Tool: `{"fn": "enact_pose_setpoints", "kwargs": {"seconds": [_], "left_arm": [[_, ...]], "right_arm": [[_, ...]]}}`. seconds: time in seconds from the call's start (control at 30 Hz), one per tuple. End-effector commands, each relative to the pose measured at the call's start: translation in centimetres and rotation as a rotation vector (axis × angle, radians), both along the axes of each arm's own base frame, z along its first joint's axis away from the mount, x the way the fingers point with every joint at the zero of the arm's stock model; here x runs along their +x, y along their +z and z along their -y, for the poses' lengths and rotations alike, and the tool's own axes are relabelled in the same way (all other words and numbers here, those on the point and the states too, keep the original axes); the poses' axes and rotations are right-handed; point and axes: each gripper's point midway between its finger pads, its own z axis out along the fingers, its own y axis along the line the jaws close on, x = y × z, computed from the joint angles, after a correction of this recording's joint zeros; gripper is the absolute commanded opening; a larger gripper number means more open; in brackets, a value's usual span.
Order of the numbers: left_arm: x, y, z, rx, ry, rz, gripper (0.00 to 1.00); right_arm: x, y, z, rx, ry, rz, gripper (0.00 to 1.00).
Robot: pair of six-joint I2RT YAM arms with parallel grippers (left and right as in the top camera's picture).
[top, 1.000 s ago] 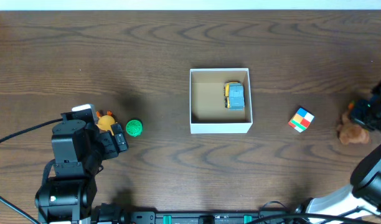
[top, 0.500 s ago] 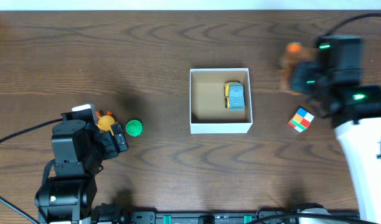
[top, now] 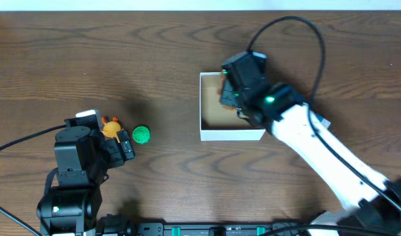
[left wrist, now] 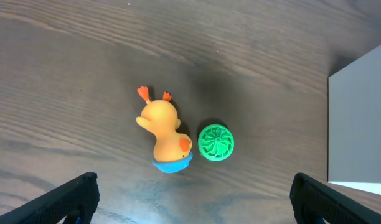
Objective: Pack container
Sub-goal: 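Carry the bear into the box beside the truck and release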
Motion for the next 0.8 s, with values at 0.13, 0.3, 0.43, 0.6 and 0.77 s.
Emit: {"fn": "enact_pose_setpoints", "kwargs": {"seconds": [0.13, 0.3, 0.43, 0.6, 0.77], "left_arm": [[0.1, 0.2, -0.1, 0.004, 0.010, 0.003, 0.98], [0.2, -0.2, -0.1, 0.004, 0.010, -0.013, 0.98], [0.3, -0.5, -0.2, 0.003, 0.010, -0.028, 0.98], [0.4, -0.7, -0.2, 0.003, 0.010, -0.039, 0.98], [0.4, -0.7, -0.2, 0.003, 0.010, -0.040, 0.98]], "right_arm": [[1.2, -3.5, -1.2, 0.034, -0.095, -0.056, 0.01], [1.0, -6.3, -1.8, 0.051, -0.132, -0.135, 0.01], [0.7, -8.3, -2.3, 0.052, -0.133, -0.193, 0.01], [1.0, -9.3, -2.1, 0.031, -0.142, -0.196, 0.07], [1.8, -8.9, -2.3, 0.048, -0.144, -0.163, 0.29]]}}
